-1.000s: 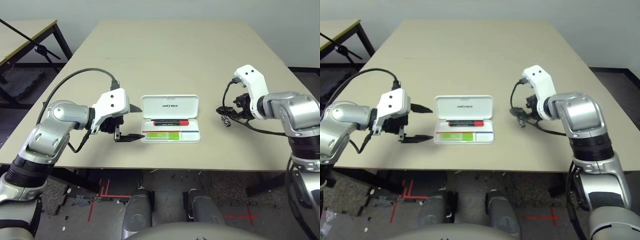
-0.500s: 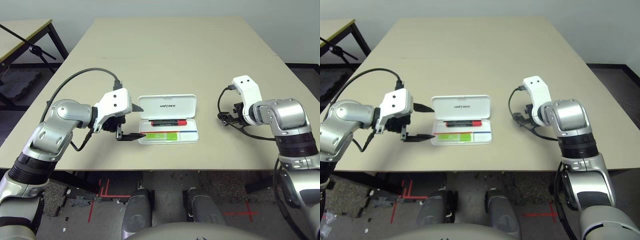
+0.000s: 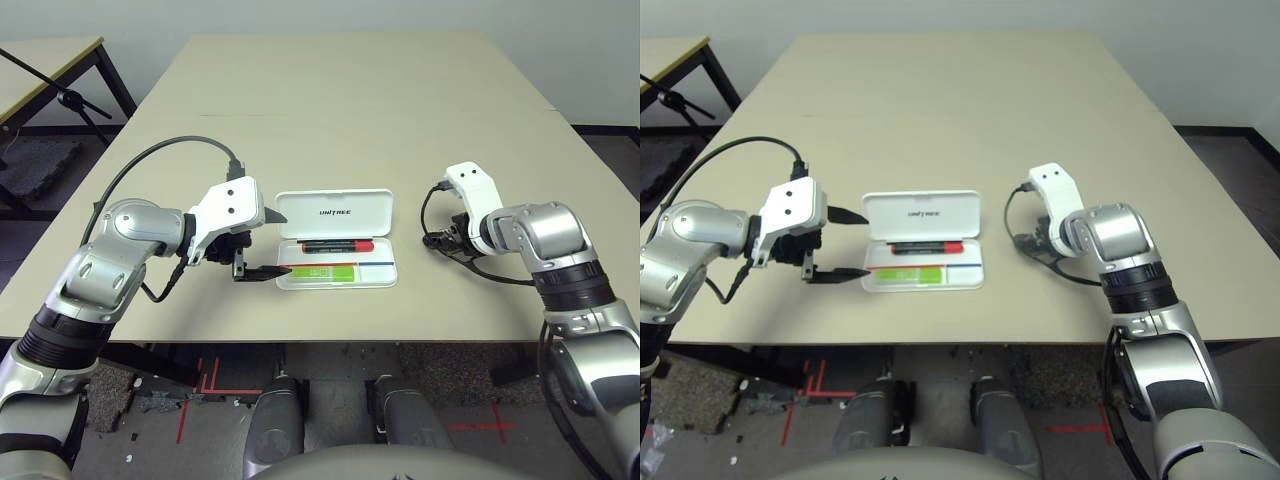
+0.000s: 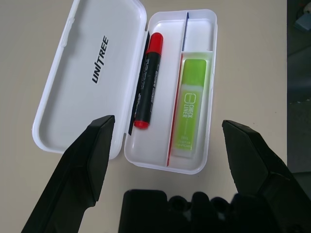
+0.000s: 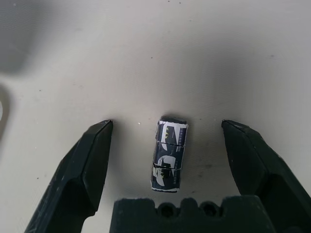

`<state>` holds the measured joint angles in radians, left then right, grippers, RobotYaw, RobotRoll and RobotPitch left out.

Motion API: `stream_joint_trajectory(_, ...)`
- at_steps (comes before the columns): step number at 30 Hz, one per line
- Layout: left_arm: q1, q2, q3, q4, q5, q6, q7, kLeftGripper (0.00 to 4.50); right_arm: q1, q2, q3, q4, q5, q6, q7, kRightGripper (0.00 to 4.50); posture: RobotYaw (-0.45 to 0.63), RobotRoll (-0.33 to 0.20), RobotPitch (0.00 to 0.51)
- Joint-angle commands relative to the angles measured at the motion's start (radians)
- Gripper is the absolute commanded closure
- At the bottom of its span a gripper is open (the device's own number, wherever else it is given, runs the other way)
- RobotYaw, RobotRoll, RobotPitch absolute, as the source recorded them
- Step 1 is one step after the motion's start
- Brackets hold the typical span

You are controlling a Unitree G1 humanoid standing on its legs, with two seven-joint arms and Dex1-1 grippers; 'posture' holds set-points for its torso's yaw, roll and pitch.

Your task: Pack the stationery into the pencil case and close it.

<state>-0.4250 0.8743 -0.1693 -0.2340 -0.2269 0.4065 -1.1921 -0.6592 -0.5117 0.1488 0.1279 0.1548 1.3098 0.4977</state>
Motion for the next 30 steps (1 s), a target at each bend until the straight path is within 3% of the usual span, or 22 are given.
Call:
stream_joint_trajectory(1,0.002,0.003,-0.018,-0.014,0.017,0.005,0.005,0.0,0.015,-0.013,0.026,-0.001,0.011,0.005,0.014,1.35,0.0,0.0,0.064)
stream_joint_trajectory(8,0.0,0.001,-0.024,-0.013,0.02,0.006,0.007,0.0,-0.013,-0.073,0.064,0.014,0.006,-0.029,0.057,4.06,0.0,0.0,0.058)
stream_joint_trajectory(9,0.0,0.001,-0.024,-0.013,0.021,0.006,0.007,0.0,-0.022,-0.088,0.072,0.021,0.004,-0.042,0.07,4.2,0.0,0.0,0.058)
stream_joint_trajectory(13,-0.002,-0.001,-0.025,-0.013,0.023,0.006,0.006,0.0,-0.046,-0.164,0.129,0.026,-0.01,-0.136,0.156,4.19,0.0,0.0,0.056)
stream_joint_trajectory(20,-0.001,0.016,-0.022,-0.021,0.021,0.008,-0.008,0.0,-0.078,-0.349,0.227,0.034,-0.068,-0.547,0.45,4.19,0.0,0.0,0.061)
stream_joint_trajectory(25,0.007,0.028,-0.019,-0.03,0.016,0.017,-0.016,0.0,-0.09,-0.364,0.223,0.048,-0.087,-0.769,0.594,4.19,0.0,0.0,0.063)
stream_joint_trajectory(30,0.013,0.037,-0.014,-0.043,0.008,0.028,-0.024,0.0,-0.087,-0.329,0.224,0.009,-0.083,-0.85,0.69,4.19,0.0,0.0,0.064)
